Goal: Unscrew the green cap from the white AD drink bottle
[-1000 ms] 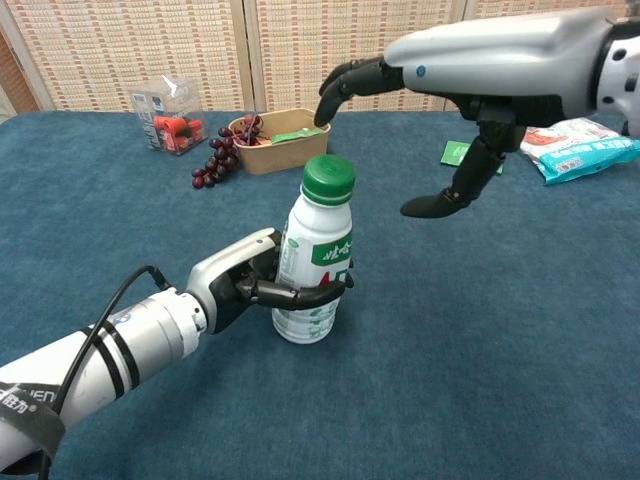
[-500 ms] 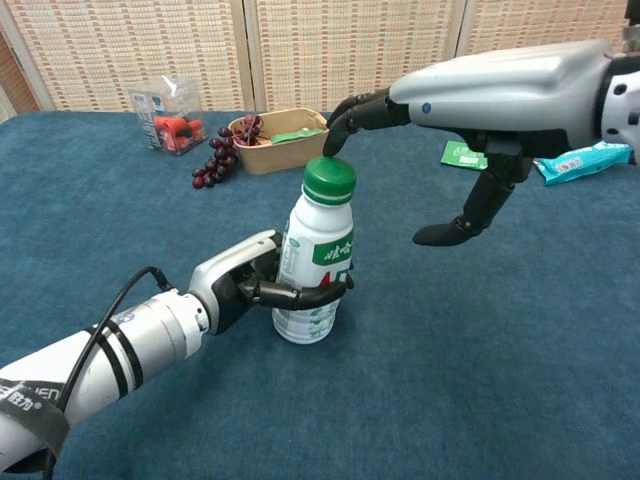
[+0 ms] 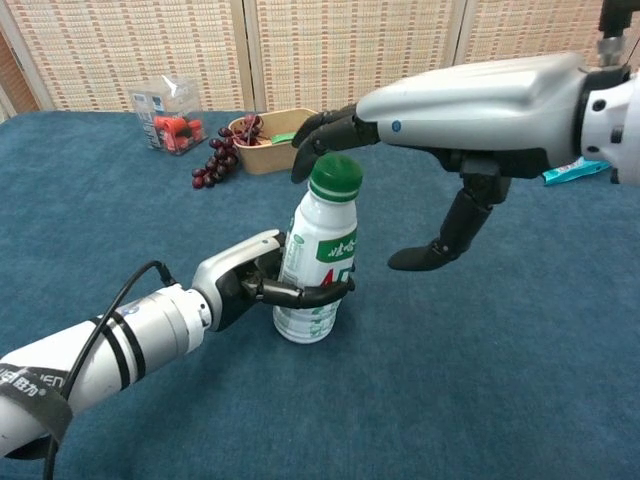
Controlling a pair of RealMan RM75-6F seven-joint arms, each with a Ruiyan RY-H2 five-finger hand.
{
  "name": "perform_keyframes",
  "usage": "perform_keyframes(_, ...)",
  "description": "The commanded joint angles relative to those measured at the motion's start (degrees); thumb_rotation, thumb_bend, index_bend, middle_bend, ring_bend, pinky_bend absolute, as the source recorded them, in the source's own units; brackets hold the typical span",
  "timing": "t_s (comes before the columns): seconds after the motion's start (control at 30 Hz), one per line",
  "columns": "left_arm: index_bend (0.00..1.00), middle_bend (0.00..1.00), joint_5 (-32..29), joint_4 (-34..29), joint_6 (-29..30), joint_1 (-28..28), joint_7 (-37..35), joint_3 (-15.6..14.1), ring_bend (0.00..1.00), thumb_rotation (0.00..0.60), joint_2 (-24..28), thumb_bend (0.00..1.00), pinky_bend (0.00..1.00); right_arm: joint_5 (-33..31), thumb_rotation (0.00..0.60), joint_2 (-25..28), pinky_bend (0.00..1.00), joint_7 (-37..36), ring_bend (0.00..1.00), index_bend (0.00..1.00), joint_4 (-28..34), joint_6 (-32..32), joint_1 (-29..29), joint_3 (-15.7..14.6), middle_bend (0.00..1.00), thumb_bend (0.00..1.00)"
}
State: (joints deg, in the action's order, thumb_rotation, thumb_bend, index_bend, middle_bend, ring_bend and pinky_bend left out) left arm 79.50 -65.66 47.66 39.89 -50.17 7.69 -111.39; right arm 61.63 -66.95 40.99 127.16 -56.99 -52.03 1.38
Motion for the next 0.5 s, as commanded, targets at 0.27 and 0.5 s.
perform_keyframes(0.27, 0.63, 0.79, 0.4, -0.1, 0.9, -0.5, 0.5, 0.0, 0.33, 0.6, 0.3, 1.0, 0.0, 3.1, 0.6, 0.6, 0.0, -1.9, 0.0, 0.14, -1.2, -4.3, 2.6, 1.4, 0.0, 0.2)
perform_keyframes(0.5, 0.63, 0.79, 0.4, -0.4, 0.9, -0.6, 1.0, 0.0, 0.33, 0.6, 0.3, 1.0, 0.0, -1.7, 0.6, 0.7, 0.0, 0.4, 0.0, 0.15, -2.1, -3.1, 2.1, 1.0, 0.0, 0.2)
